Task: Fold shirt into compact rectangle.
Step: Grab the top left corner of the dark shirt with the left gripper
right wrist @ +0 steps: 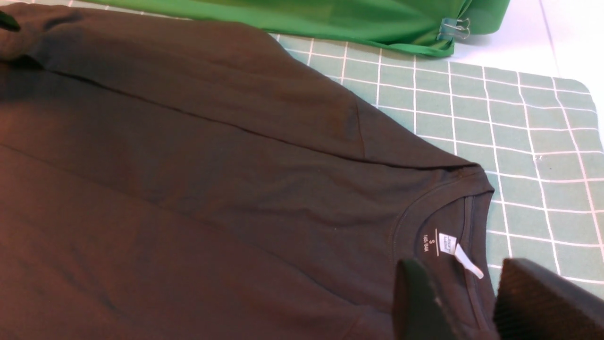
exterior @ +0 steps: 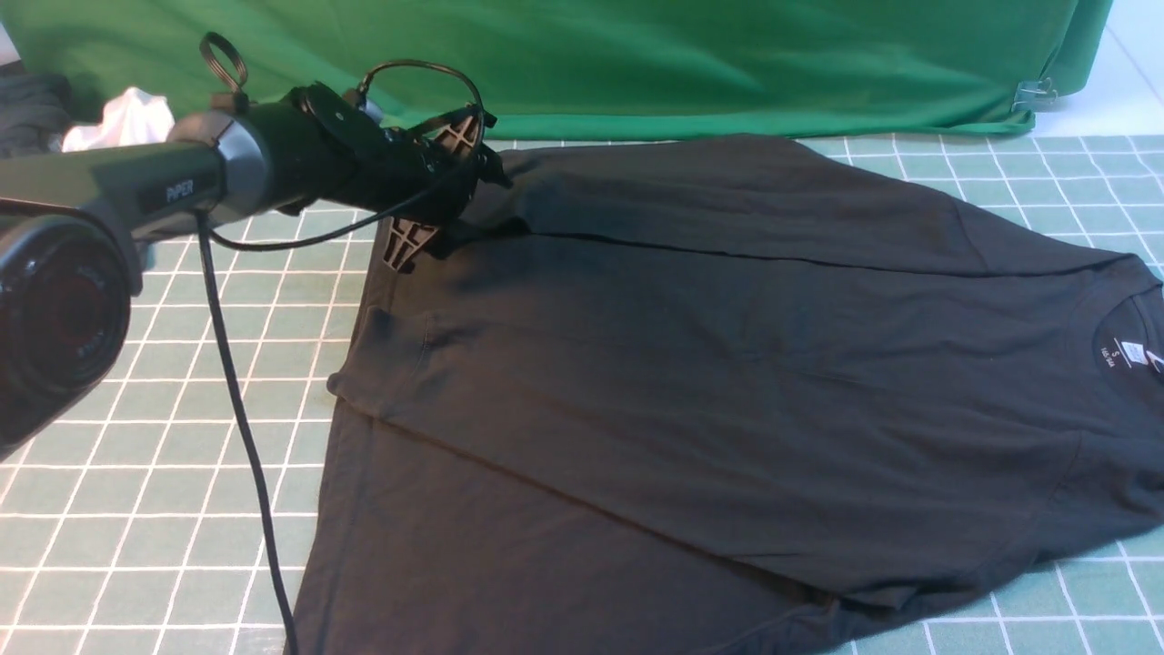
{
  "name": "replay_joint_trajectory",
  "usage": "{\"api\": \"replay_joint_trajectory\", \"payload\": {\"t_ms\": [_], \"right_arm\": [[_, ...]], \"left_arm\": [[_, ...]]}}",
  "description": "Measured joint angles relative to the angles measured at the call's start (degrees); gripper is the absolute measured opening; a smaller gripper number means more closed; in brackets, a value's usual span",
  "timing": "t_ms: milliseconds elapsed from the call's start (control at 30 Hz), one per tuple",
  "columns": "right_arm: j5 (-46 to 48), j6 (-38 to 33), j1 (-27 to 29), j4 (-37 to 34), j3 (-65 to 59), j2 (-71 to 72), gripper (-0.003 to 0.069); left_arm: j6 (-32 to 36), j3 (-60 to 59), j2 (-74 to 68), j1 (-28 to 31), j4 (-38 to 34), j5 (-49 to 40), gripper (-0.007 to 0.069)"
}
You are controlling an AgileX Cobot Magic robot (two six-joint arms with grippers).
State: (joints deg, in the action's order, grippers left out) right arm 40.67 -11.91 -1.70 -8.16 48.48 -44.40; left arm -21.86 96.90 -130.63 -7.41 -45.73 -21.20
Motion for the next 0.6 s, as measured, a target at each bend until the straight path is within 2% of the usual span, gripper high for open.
{"api": "replay_joint_trajectory", "payload": {"t_ms": [200, 433, 600], "right_arm": [[0.0, 0.0, 0.0, 0.0, 0.0, 0.0, 0.0236], [0.0, 0.1, 0.0, 0.0, 0.0, 0.0, 0.0237], [0.0, 0.1, 0.0, 0.0, 0.0, 0.0, 0.0237]], "left_arm": [[-1.9, 0.2, -1.6, -0.9, -3.8, -2.7, 0.0429], [-3.2, 0.4, -3.1, -1.8, -11.6, 3.2, 0.0384], [-3.2, 0.4, -3.5, -1.8, -13.4, 5.7, 0.0365]]}}
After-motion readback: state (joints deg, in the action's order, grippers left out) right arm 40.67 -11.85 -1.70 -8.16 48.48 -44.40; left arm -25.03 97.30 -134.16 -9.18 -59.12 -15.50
